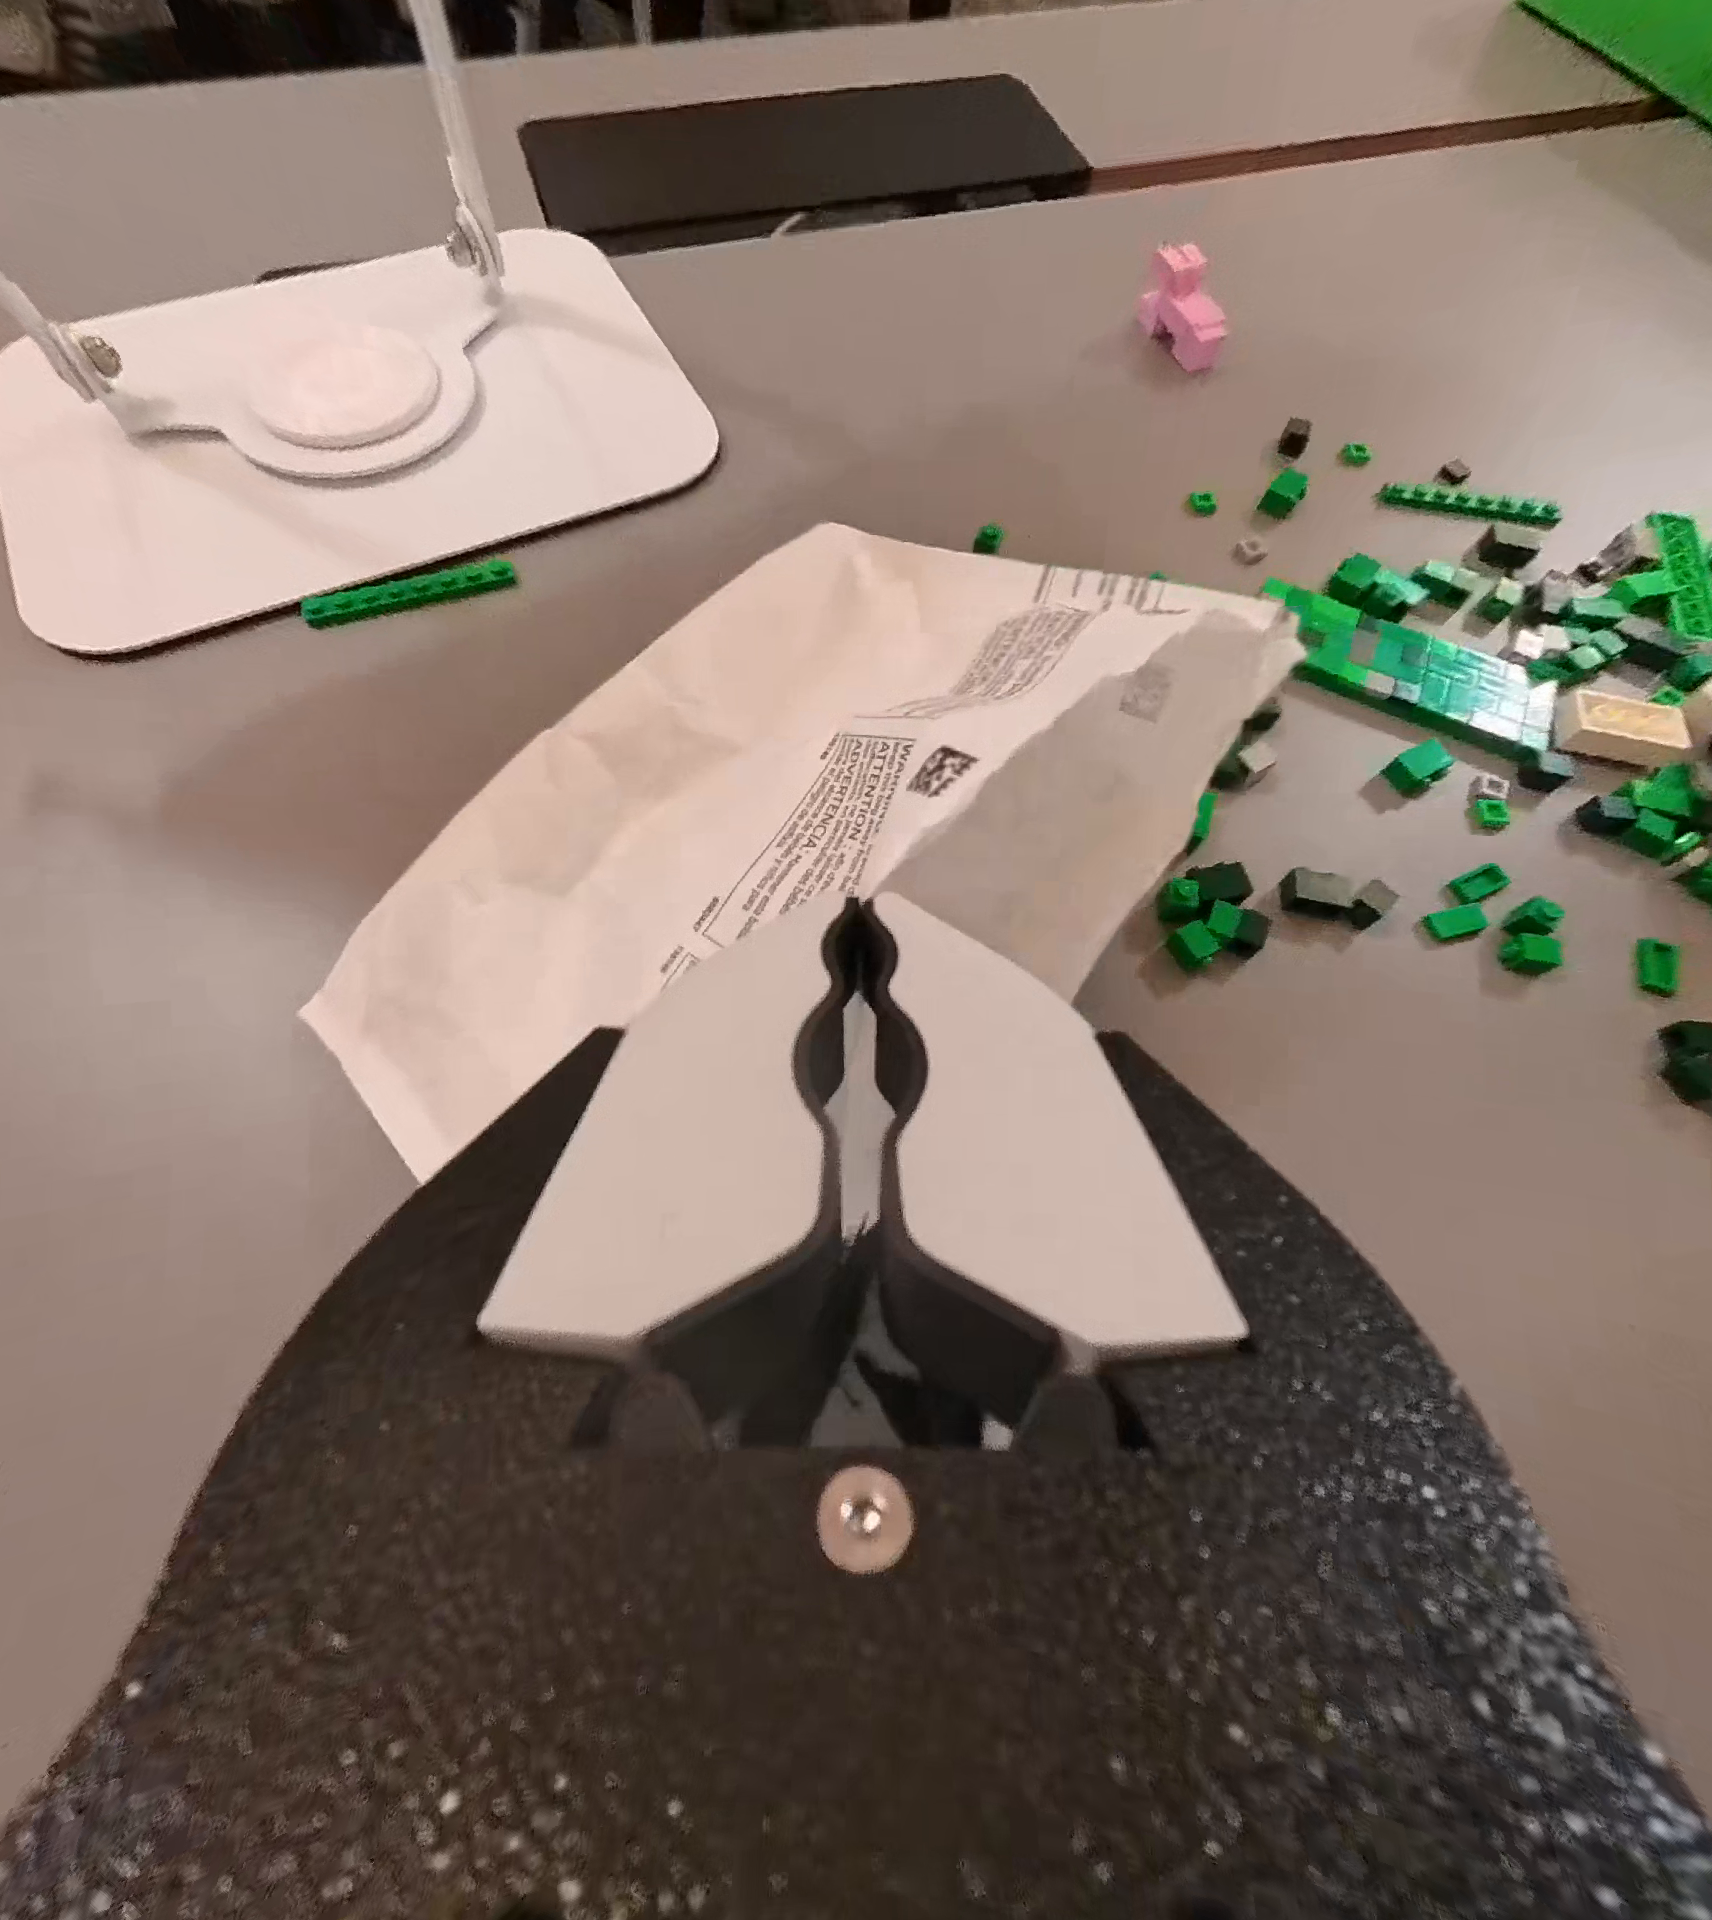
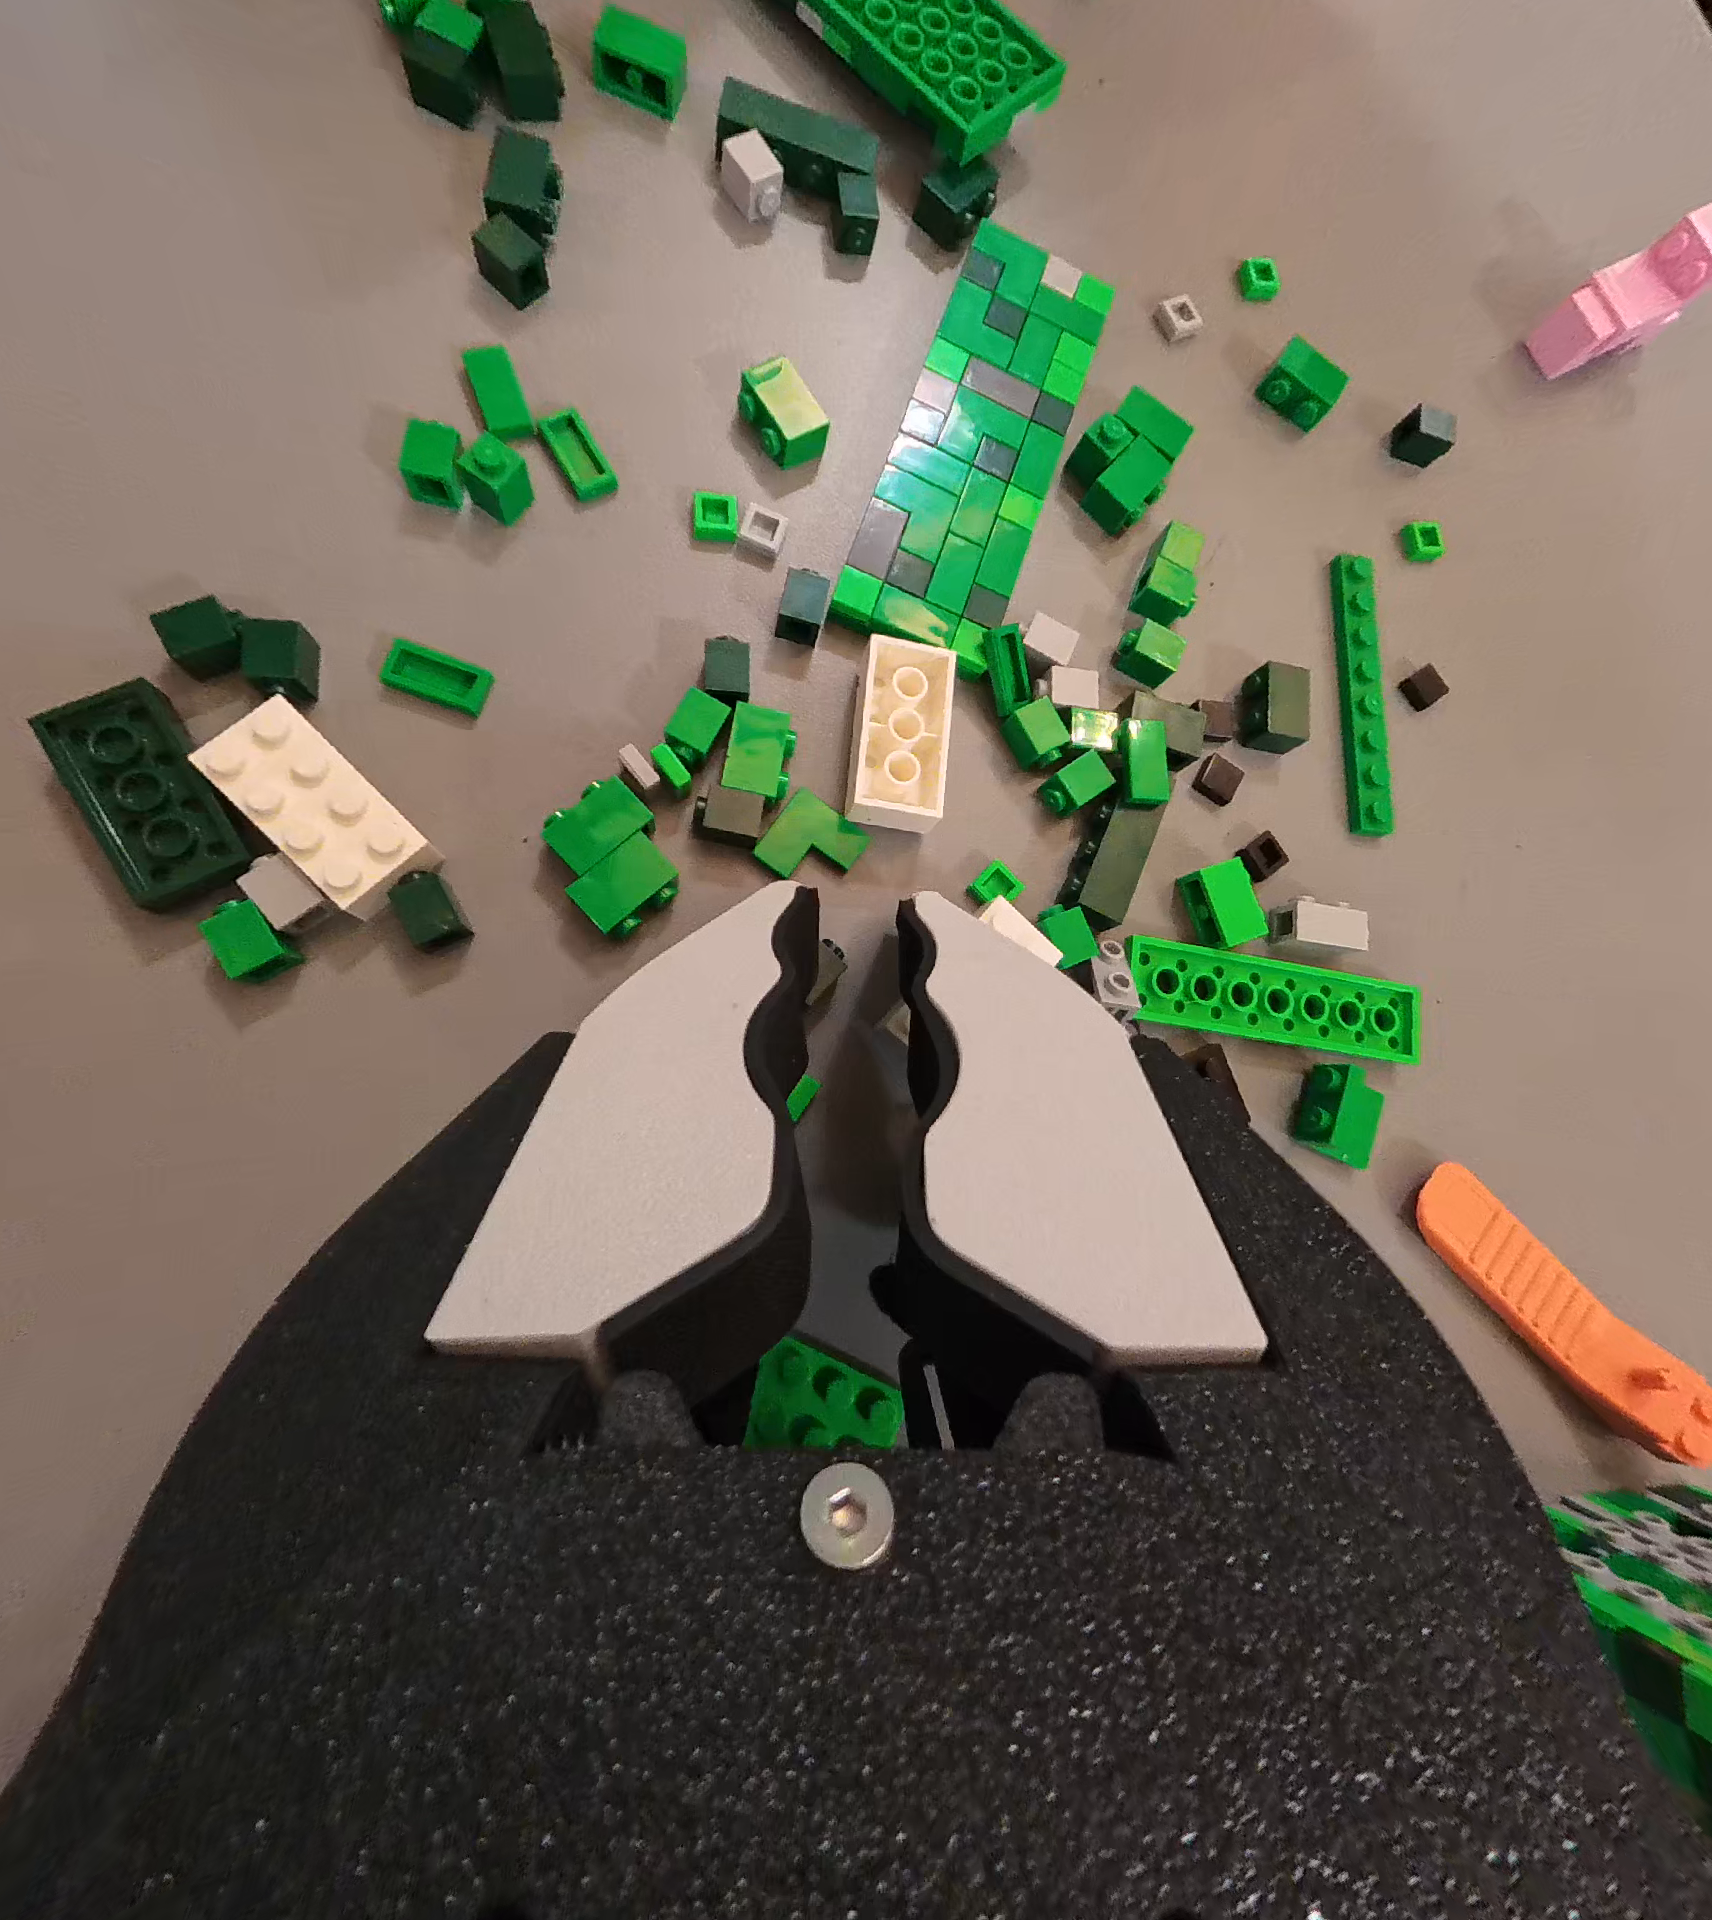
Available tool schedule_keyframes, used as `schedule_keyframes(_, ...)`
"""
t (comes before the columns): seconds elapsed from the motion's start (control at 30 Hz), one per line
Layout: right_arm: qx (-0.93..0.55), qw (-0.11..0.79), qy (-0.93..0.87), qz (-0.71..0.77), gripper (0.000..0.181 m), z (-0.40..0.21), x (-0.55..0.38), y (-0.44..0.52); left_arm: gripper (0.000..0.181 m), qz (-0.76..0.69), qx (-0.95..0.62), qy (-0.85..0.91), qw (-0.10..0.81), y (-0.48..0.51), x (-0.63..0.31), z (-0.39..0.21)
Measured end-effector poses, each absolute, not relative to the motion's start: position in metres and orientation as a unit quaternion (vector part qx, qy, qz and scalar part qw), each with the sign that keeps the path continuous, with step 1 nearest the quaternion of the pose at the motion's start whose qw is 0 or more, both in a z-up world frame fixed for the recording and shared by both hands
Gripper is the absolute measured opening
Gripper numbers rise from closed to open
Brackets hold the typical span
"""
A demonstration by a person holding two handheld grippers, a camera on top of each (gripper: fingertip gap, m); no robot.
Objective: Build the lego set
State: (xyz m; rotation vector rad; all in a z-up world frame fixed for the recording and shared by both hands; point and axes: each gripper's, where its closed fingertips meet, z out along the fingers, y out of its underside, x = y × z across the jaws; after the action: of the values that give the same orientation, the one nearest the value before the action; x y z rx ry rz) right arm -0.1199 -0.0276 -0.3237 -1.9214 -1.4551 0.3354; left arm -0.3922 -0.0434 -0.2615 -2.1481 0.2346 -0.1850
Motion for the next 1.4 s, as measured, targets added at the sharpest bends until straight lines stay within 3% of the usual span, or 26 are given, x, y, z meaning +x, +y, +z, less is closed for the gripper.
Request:
schedule_keyframes(0.4, -0.741, 0.342, -0.558, 0.150, 0.016, -0.324, -0.122, -0.031, 0.000, -0.109, -0.876, 0.080, 0.463, -0.056, -0.398, -0.244)
schedule_keyframes(0.77, -0.712, 0.429, -0.539, 0.133, 0.015, -0.295, -0.123, -0.019, 0.000, -0.091, -0.874, 0.115, 0.464, -0.051, -0.389, -0.251)
schedule_keyframes(1.0, -0.703, 0.438, -0.548, 0.120, 0.014, -0.295, -0.124, -0.018, 0.000, -0.092, -0.871, 0.117, 0.469, -0.053, -0.390, -0.247)
schedule_keyframes(1.4, -0.691, 0.483, -0.535, 0.052, 0.000, -0.285, -0.114, -0.004, 0.000, -0.101, -0.864, 0.103, 0.482, -0.058, -0.402, -0.235)
